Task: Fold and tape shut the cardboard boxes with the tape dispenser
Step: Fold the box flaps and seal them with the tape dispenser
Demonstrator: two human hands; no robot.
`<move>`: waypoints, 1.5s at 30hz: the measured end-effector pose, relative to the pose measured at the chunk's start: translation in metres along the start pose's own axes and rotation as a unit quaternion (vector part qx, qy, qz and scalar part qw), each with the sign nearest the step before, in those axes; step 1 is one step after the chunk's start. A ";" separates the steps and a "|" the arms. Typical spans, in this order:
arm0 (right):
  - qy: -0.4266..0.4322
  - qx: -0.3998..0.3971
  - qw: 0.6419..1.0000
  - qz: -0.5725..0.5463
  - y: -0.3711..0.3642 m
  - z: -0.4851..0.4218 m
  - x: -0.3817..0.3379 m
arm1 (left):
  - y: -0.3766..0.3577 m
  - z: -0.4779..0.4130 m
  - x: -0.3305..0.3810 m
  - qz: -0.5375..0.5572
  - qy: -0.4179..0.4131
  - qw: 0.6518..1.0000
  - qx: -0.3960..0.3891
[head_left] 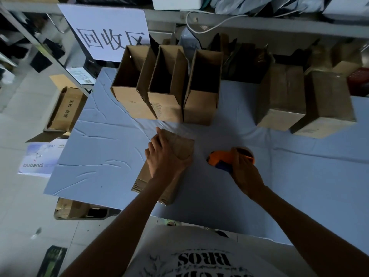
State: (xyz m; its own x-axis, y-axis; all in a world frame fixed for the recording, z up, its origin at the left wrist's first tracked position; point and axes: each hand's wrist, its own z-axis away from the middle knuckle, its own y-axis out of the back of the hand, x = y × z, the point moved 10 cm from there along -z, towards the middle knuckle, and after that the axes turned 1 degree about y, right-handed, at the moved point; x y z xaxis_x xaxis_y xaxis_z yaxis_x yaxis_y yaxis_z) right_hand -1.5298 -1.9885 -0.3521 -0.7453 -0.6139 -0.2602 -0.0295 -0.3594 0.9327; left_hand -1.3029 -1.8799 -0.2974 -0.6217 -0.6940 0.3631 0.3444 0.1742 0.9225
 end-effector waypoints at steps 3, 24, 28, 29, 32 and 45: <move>-0.014 0.083 0.996 0.021 0.037 -0.005 -0.013 | 0.003 0.000 0.003 0.008 -0.001 1.000 -0.007; 0.054 0.204 0.879 -0.427 0.123 -0.024 -0.110 | 0.093 -0.001 -0.005 0.362 -0.023 0.925 0.113; 0.107 0.220 0.893 -0.379 0.129 -0.019 -0.114 | 0.097 -0.004 -0.003 0.319 -0.073 0.938 0.113; 0.124 0.231 0.902 -0.342 0.132 -0.017 -0.116 | 0.099 -0.005 0.000 0.300 -0.091 0.943 0.114; 0.162 0.244 0.925 -0.243 0.143 -0.018 -0.123 | 0.106 -0.004 0.011 0.239 -0.163 0.949 0.123; 0.234 0.154 0.942 -0.186 0.147 -0.022 -0.138 | 0.115 -0.021 0.020 0.189 -0.221 0.955 0.058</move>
State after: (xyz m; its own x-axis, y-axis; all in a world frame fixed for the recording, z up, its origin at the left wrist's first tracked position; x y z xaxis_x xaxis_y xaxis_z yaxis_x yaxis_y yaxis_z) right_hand -1.4171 -1.9723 -0.1847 -0.2724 -0.7539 -0.5979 -0.4758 -0.4345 0.7647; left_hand -1.2607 -1.8888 -0.1864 -0.7139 -0.2074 0.6688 0.5386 0.4476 0.7138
